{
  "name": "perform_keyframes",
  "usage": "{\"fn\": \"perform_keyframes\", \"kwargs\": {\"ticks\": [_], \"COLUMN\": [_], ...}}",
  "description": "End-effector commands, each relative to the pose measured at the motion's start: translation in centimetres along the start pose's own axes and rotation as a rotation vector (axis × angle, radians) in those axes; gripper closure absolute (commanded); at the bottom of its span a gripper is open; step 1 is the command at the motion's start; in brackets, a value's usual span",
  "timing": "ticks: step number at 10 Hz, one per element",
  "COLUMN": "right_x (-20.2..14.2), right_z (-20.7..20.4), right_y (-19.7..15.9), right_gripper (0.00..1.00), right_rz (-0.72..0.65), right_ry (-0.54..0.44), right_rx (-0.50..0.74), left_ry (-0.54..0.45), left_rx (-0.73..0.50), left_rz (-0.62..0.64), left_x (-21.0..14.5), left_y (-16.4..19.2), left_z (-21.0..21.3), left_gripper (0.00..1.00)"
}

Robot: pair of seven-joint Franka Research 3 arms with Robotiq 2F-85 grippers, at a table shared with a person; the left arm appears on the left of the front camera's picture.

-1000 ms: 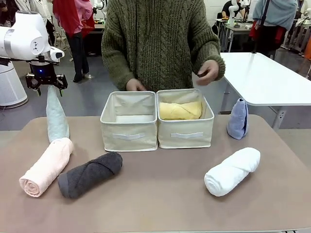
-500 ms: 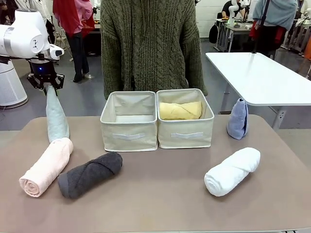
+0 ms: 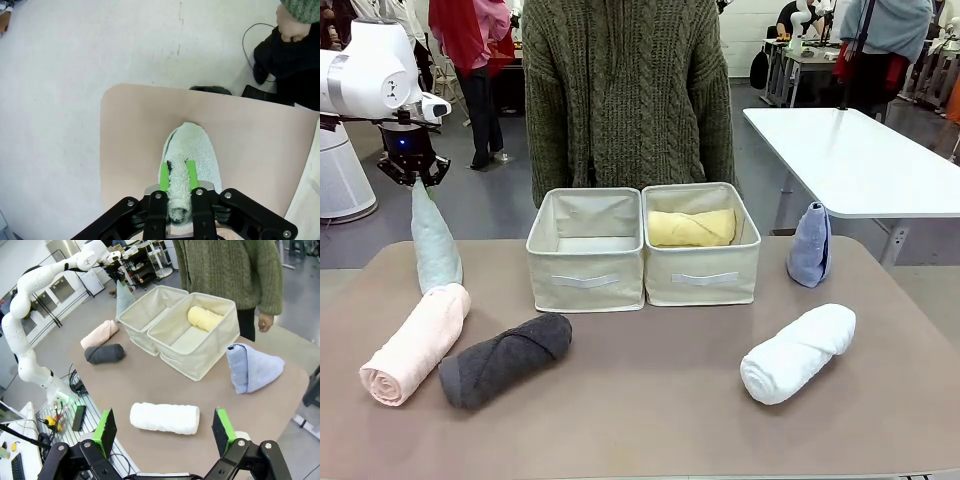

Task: Sort the towels based on their folding style.
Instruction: Pick up one triangle-folded towel and place it in the left Fabric basket.

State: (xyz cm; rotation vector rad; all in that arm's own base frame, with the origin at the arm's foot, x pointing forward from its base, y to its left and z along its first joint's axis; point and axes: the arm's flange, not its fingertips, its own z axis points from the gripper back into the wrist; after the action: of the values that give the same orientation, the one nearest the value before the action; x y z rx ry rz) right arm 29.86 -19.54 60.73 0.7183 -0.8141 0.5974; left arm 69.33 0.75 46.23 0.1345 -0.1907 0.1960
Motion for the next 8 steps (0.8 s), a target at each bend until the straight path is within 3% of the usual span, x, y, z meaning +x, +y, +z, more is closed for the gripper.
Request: {"fn": "perform_keyframes", "kwargs": {"ticks": [1, 2, 5, 8], "right_x": [-0.1, -0.1, -0.1, -0.1], "right_z": [-0.1, -0.1, -0.1, -0.1], "right_y": [-0.1, -0.1, -0.1, -0.1], "right_gripper": [0.0, 0.0, 0.0, 0.0], "right_rz": [0.01, 0.01, 0.01, 0.01], "right_ry": [-0.011, -0.011, -0.011, -0.011], "right_rx": [0.007, 0.007, 0.007, 0.007], "left_ry": [0.013, 0.003, 0.098, 0.105], "left_rx": [0.013, -0.028, -0.057, -0.137], "left_rz": [0.023, -0.029, -0.487, -0.694], "left_x": [0.8, 0.7, -3.7, -9.8], "left_y": [-0.1, 0.2, 4.6, 5.4], "left_z": [0.1, 0.4, 10.1, 16.3], "left_gripper": [1.0, 1.0, 1.0, 1.0]}}
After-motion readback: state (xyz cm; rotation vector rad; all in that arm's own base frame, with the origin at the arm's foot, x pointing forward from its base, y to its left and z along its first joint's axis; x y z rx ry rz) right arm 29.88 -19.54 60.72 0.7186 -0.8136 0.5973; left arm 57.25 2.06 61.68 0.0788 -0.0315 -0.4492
